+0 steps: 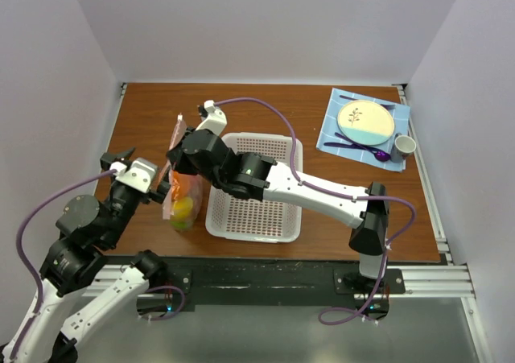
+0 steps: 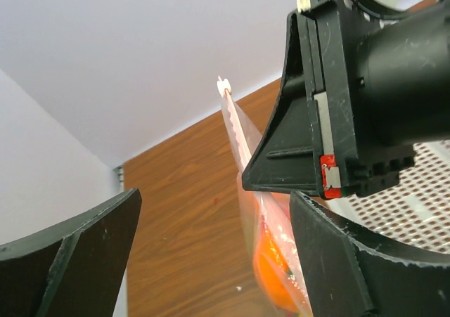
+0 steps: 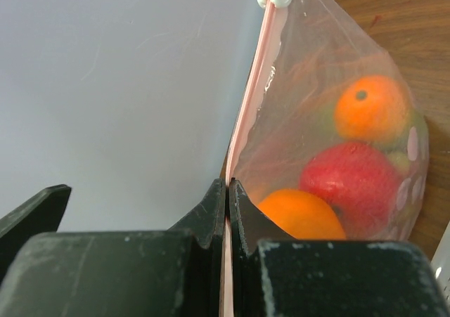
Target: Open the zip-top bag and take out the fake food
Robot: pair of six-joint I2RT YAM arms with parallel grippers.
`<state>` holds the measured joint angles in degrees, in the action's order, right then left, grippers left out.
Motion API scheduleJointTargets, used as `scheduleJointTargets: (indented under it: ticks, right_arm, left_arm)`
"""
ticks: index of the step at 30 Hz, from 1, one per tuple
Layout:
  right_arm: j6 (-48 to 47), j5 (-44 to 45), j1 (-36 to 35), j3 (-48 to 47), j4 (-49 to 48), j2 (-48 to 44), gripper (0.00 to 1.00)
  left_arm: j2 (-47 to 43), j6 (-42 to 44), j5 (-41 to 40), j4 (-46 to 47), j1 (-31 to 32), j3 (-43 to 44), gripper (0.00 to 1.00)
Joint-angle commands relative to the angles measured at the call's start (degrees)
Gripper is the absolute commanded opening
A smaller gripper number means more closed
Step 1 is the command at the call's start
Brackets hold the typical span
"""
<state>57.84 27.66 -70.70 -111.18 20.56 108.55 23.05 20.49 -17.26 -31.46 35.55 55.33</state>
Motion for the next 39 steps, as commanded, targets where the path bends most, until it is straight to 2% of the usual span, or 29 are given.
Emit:
scheduleJointTargets:
  ticks: [1,3,12,19,22,23,25,26,34,35,36,38,39]
  right_arm:
    - [1.13,0.64,-0.5,-2.03,-4.47,-1.94,0.0]
    - [1.65,0.38,-0.5,-2.11,-4.56,-1.68,0.0]
    - [1.83,0.55,-0.5,-3.26,-4.74,-0.45,0.0]
    - [2.01,0.02,-0.41,-3.09,-4.91,-0.36,0.0]
    - [1.66,0.9,-0.5,-1.85,-5.09,-1.15,0.0]
    - [1.48,1.6,-0.5,-1.59,-5.17,-1.76,0.0]
    - [0.87,1.78,-0.41,-0.8,-5.44,-2.38,0.0]
    - [0.69,1.78,-0.49,-0.71,-5.53,-2.64,0.0]
    - [-1.07,2.14,-0.41,-1.5,-6.4,-2.82,0.0]
    - [-1.33,1.79,-0.49,-1.59,-6.75,-2.82,0.0]
    - [-2.2,1.35,-0.5,-1.59,-6.84,-2.73,0.04]
    - [-3.43,-0.14,-0.5,-1.5,-7.2,-2.91,0.3]
    - [-6.49,-0.24,-0.5,-1.5,-6.94,-3.34,0.72]
  left_arm:
    - [1.3,-10.19,6.7,-2.2,-1.8,1.1,0.94]
    - [1.47,-11.69,8.11,-2.2,-2.33,-0.04,1.0]
    - [3.49,-13.28,10.58,0.61,-2.42,-4.53,1.0]
    - [3.41,-11.27,3.55,5.62,-2.42,-8.39,0.99]
    - [2.62,-10.13,2.67,5.71,-2.42,-9.45,0.85]
    - [2.01,-9.86,2.23,5.8,-2.33,-9.63,0.75]
    - [1.3,-9.07,2.14,5.71,-2.41,-9.89,0.66]
    - [0.78,-8.8,2.05,5.54,-2.33,-9.89,0.56]
    - [-0.37,-4.24,4.86,0.44,-2.42,-7.88,0.23]
    - [-0.46,-3.8,5.99,0.0,-2.33,-7.7,0.14]
    - [-0.46,-3.36,6.18,-0.78,-2.33,-7.35,0.1]
    - [-0.55,-1.51,7.14,-1.49,-2.33,-6.38,0.0]
    - [-0.55,-0.03,7.76,-2.19,-2.33,-5.51,0.0]
